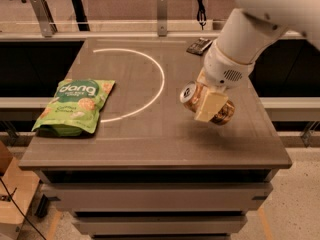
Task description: Knock orange can over
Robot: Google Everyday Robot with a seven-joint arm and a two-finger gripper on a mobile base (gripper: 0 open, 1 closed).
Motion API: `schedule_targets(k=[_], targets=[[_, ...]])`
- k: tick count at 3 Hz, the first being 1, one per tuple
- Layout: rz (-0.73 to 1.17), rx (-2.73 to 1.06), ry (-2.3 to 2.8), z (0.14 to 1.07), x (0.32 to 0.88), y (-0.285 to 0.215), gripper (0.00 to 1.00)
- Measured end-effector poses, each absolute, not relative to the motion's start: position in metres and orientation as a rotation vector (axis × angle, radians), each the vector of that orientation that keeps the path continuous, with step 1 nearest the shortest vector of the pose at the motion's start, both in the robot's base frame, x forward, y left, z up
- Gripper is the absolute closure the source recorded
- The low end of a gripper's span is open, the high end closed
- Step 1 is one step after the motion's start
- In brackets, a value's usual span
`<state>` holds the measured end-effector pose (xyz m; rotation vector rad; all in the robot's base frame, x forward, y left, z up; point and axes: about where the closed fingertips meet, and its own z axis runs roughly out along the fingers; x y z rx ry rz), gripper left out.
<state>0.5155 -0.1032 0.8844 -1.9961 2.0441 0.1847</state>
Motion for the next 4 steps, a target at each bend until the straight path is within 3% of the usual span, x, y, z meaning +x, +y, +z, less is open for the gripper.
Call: schedule_targets(k=[2,3,4], targets=[[-0.141,-2.163,2.225,0.846,0.520,-0.146,0.13],[-0.185,-2.175,2.253,0.839,0.520,-0.155,0.00],[-0.185,-2.175,2.253,0.839,0.520,-0.154,0.00]])
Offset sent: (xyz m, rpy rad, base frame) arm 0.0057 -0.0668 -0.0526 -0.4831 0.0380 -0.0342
